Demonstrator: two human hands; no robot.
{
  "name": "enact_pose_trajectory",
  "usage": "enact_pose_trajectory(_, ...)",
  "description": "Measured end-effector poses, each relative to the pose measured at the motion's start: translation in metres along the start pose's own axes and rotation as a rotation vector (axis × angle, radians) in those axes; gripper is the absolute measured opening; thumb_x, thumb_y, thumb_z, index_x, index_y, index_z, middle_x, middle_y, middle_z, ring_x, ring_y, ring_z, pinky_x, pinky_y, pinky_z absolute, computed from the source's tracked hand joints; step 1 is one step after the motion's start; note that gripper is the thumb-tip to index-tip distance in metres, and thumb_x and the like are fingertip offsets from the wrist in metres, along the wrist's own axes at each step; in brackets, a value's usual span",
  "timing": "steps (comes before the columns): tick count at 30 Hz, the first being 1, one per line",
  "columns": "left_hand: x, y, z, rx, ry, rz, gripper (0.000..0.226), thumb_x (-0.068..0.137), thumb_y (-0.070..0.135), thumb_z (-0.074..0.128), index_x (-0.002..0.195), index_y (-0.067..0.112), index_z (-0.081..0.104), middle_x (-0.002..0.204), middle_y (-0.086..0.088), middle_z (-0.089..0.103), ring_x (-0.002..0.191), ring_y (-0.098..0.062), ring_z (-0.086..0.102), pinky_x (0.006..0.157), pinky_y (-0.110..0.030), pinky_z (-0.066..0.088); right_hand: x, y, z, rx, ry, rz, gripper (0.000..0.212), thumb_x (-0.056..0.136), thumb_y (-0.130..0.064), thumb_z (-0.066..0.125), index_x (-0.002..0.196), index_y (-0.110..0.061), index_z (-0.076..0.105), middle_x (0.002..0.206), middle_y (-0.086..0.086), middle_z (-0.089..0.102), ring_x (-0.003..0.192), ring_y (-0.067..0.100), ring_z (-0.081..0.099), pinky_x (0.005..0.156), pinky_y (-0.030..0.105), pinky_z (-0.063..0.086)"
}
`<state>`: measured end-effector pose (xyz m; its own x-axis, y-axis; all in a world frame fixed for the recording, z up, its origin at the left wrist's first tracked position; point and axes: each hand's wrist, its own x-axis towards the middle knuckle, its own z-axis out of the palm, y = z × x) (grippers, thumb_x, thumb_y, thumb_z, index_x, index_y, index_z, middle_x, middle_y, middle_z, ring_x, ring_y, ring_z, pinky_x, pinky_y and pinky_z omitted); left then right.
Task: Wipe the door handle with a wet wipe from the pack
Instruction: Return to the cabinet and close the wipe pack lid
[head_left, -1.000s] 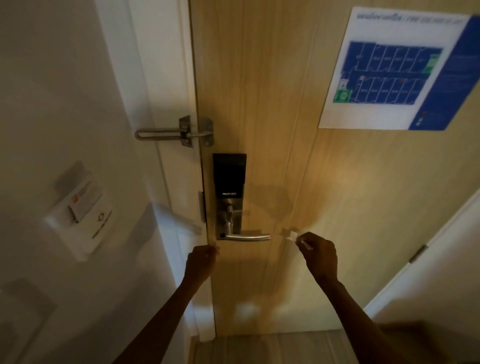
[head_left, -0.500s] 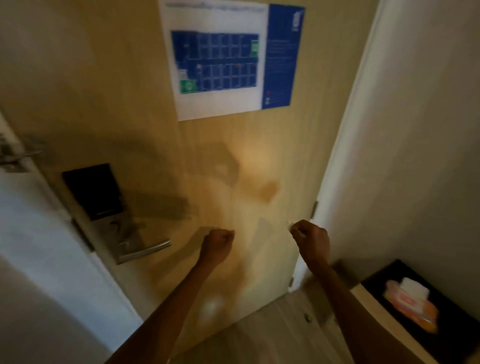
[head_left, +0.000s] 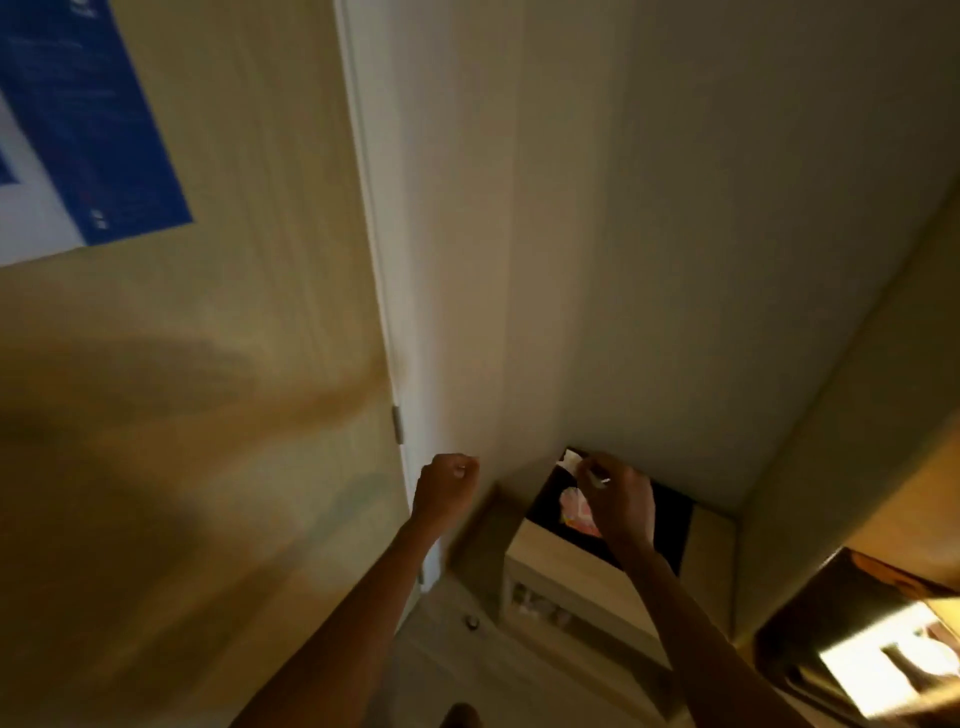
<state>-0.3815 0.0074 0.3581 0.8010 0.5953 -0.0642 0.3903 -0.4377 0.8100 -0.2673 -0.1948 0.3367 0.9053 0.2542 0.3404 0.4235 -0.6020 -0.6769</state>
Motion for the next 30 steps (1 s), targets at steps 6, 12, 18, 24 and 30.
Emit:
enact_pose_trajectory(6, 0.039, 0.032, 0.069, 0.047, -0.160, 0.125, 0.029, 0.096, 0.029, 0.052, 0.096, 0.008, 0.072, 0.095, -0.012, 0.074, 0.093, -0.029, 0.069, 0.078, -0.030, 0.052, 0.027, 0.052, -0.020, -0.017, 0.113, 0.113, 0.008, 0.083, -0.025, 0.068, 0.075, -0.024, 0.067, 0.077, -0.003, 0.070, 0.065, 0.013, 0.060, 0.047, 0.022, 0.036)
enact_pose_trajectory(12, 0.083, 0.032, 0.139, 0.077, -0.221, 0.178, 0.033, 0.096, 0.027, 0.052, 0.079, 0.004, 0.068, 0.085, -0.019, 0.072, 0.086, -0.033, 0.068, 0.071, -0.034, 0.048, 0.047, 0.113, -0.004, -0.053, 0.185, 0.222, 0.009, 0.084, -0.025, 0.067, 0.077, -0.020, 0.067, 0.078, 0.000, 0.070, 0.064, 0.014, 0.060, 0.049, 0.029, 0.047)
enact_pose_trajectory(18, 0.135, 0.012, 0.216, 0.079, -0.263, 0.158, 0.037, 0.096, 0.027, 0.050, 0.081, -0.002, 0.068, 0.090, -0.023, 0.072, 0.088, -0.035, 0.068, 0.073, -0.039, 0.050, 0.078, 0.193, 0.030, -0.081, 0.204, 0.307, 0.005, 0.085, -0.024, 0.064, 0.081, -0.022, 0.067, 0.077, 0.001, 0.070, 0.061, 0.017, 0.062, 0.045, 0.026, 0.044)
enact_pose_trajectory(24, 0.190, -0.013, 0.280, 0.102, -0.298, 0.161, 0.037, 0.098, 0.028, 0.048, 0.091, -0.001, 0.070, 0.098, -0.023, 0.071, 0.095, -0.036, 0.067, 0.074, -0.036, 0.048, 0.106, 0.267, 0.062, -0.058, 0.183, 0.375, 0.007, 0.089, -0.015, 0.059, 0.083, -0.015, 0.064, 0.073, 0.004, 0.066, 0.057, 0.007, 0.056, 0.044, 0.022, 0.033)
enact_pose_trajectory(30, 0.228, -0.038, 0.329, 0.139, -0.397, 0.102, 0.040, 0.100, 0.027, 0.045, 0.085, -0.004, 0.067, 0.089, -0.025, 0.068, 0.085, -0.036, 0.066, 0.063, -0.029, 0.042, 0.133, 0.335, 0.097, -0.084, 0.207, 0.447, 0.011, 0.085, -0.017, 0.066, 0.095, -0.013, 0.066, 0.088, 0.008, 0.070, 0.074, 0.020, 0.065, 0.063, 0.038, 0.056)
